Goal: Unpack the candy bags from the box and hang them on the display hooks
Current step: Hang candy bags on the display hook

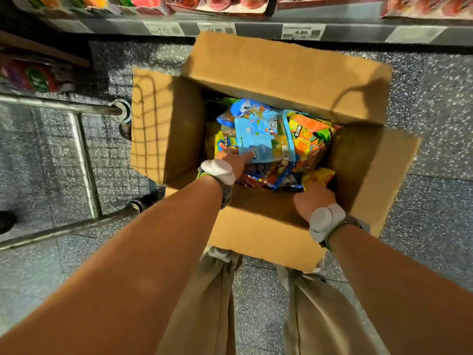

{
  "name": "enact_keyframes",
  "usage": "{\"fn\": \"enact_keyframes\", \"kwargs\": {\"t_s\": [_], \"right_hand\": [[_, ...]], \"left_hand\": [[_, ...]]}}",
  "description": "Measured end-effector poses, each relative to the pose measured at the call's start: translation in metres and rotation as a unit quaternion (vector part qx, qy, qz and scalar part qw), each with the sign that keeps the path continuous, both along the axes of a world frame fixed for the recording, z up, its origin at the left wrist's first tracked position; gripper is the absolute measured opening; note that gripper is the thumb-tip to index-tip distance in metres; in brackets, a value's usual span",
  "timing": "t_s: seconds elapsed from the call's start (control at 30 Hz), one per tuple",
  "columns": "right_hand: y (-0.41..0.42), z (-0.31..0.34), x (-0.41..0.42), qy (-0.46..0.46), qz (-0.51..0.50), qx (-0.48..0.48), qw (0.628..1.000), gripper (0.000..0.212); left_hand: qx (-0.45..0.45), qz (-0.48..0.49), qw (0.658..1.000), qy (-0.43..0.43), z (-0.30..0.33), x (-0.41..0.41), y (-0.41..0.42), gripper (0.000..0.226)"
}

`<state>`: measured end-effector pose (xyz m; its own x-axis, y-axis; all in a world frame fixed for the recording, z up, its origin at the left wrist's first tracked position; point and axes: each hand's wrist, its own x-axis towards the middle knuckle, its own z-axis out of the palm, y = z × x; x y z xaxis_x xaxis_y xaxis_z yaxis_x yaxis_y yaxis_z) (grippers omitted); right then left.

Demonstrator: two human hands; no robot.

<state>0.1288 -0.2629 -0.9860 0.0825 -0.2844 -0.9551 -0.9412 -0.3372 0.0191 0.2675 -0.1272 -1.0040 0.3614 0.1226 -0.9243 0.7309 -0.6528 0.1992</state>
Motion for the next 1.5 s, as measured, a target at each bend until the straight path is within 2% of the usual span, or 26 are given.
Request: {"fn": "enact_keyframes", "kwargs": {"t_s": [0.07,0.17,0.27,0.33,0.43,0.5,0.57,0.67,0.77,0.9,1.0,1.1,1.2,1.3,1.33,1.43,1.5], "right_hand": [[0.000,0.006,-0.001,-0.007,0.005,-0.014,1.000,0.010],[0.003,0.014,-0.004,-0.034,0.017,-0.028,0.999,0.010],[0.004,0.025,-0.007,-0.045,0.006,-0.049,0.998,0.009],[0.003,0.036,-0.008,-0.061,0.017,-0.068,0.996,0.010],[-0.001,0.058,-0.007,-0.120,0.020,-0.079,0.990,0.024],[-0.003,0.077,-0.005,-0.155,0.008,-0.071,0.985,0.040],[-0.002,0.091,-0.001,-0.190,-0.004,-0.055,0.980,0.045],[0.000,0.120,0.009,-0.237,-0.037,-0.048,0.970,0.049],[0.002,0.146,0.023,-0.296,-0.073,-0.051,0.951,0.061],[0.010,0.176,0.040,-0.330,-0.075,-0.054,0.940,0.081],[0.022,0.192,0.048,-0.385,-0.097,-0.049,0.917,0.091],[0.025,0.204,0.050,-0.364,-0.089,-0.088,0.923,0.092],[0.021,0.224,0.051,-0.359,-0.089,-0.122,0.921,0.090],[0.019,0.248,0.051,-0.374,-0.109,-0.113,0.914,0.086],[0.018,0.249,0.050,-0.374,-0.096,-0.109,0.916,0.078],[0.017,0.273,0.051,-0.390,-0.062,-0.084,0.915,0.031],[0.018,0.296,0.054,-0.424,-0.046,-0.087,0.900,0.019]], "left_hand": [[0.000,-0.003,1.000,0.000,0.000,0.004,-0.001,0.013],[-0.013,-0.011,1.000,0.015,0.015,0.010,-0.007,0.012],[-0.035,0.044,0.998,0.014,0.036,0.014,-0.010,0.007],[-0.040,0.054,0.998,0.020,0.048,0.015,-0.012,0.021],[-0.058,0.059,0.996,0.024,0.066,0.016,-0.007,0.034],[-0.069,0.051,0.996,0.030,0.078,0.016,-0.003,0.023],[-0.078,0.034,0.996,0.027,0.090,0.016,0.000,0.010],[-0.094,-0.004,0.995,0.022,0.114,0.016,0.002,0.009],[-0.122,-0.032,0.992,0.015,0.132,0.014,0.001,0.007],[-0.174,0.028,0.984,0.022,0.158,0.014,-0.006,0.011],[-0.210,0.021,0.977,0.043,0.181,0.015,-0.014,0.014],[-0.243,0.081,0.964,0.078,0.203,0.017,-0.020,0.018],[-0.262,0.105,0.954,0.096,0.227,0.017,-0.023,0.036],[-0.271,0.118,0.951,0.092,0.256,0.015,-0.018,0.028],[-0.277,0.123,0.948,0.093,0.261,0.014,-0.017,0.027],[-0.310,0.124,0.939,0.087,0.278,0.010,-0.010,0.031],[-0.316,0.108,0.939,0.079,0.293,0.009,-0.007,0.031]]}}
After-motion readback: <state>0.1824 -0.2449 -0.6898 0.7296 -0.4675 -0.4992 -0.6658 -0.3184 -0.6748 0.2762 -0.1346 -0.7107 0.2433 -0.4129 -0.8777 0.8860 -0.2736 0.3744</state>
